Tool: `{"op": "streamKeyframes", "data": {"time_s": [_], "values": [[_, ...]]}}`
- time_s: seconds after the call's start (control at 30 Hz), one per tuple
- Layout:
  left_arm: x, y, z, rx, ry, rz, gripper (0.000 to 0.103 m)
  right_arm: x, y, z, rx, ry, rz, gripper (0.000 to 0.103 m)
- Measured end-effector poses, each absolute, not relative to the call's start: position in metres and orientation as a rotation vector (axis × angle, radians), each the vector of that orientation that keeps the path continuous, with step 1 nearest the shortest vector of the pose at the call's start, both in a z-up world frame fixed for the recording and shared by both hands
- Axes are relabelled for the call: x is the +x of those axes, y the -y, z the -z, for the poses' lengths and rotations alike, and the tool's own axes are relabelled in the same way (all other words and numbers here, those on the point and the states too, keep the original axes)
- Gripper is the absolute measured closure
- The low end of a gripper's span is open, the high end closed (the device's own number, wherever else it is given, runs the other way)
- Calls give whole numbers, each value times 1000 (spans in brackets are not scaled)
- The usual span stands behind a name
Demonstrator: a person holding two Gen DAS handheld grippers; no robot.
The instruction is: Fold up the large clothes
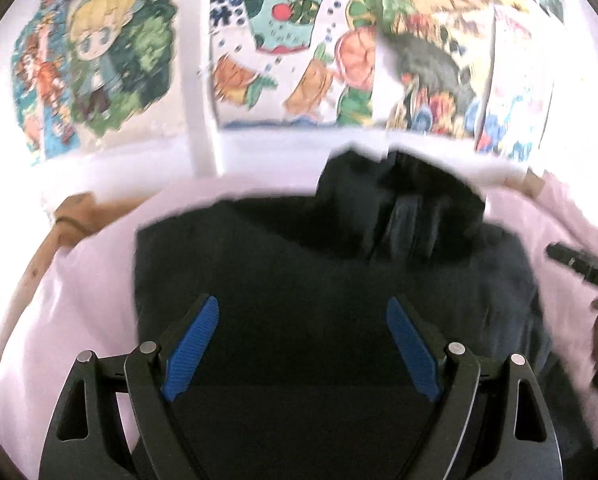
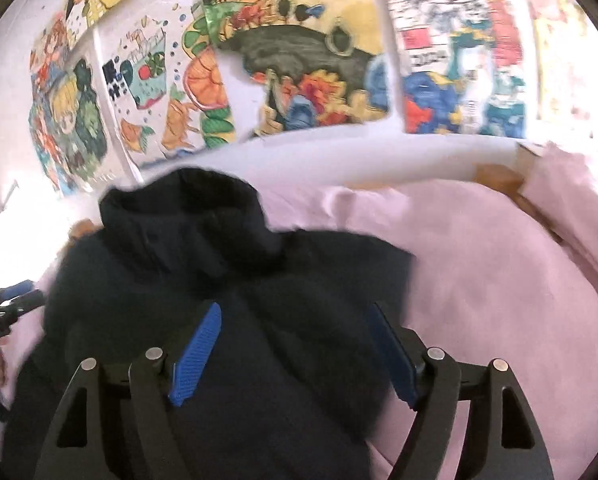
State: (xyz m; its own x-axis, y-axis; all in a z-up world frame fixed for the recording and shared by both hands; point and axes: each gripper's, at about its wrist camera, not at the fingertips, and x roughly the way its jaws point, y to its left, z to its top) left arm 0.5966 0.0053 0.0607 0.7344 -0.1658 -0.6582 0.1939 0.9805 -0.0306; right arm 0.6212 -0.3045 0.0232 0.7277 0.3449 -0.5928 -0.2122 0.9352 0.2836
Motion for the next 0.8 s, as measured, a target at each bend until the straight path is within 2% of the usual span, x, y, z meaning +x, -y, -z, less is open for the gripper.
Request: {"op": "streamKeyframes", "data": {"time_s": [0.13,0.27,0.33,0.37,0.4,0.43,0.5,0.6,0.8], "values": [[653,-8,-73,-53,-738,190,21,680,284,-43,259,-732,-346,28],[695,-15,-70,-117,-756,184,21,728,264,-38,286,-765,-334,28],[707,-20,-65,-152,-755,197,22,739,261,-29,296,-778,-320,35],[709,-23,-63,-178,-743,213,25,744,258,-23,298,-784,-313,48],[709,-25,-62,-208,-726,235,34,745,257,-19,300,-783,-311,61],[709,-26,-60,-224,-721,255,40,745,257,-16,298,-782,-310,66],[710,-23,-56,-222,-733,297,67,742,257,-10,284,-764,-293,78],[704,-11,-58,-167,-723,341,95,733,261,-9,305,-737,-315,86],[664,-11,-73,-182,-668,332,99,700,261,-27,253,-680,-365,90]]}}
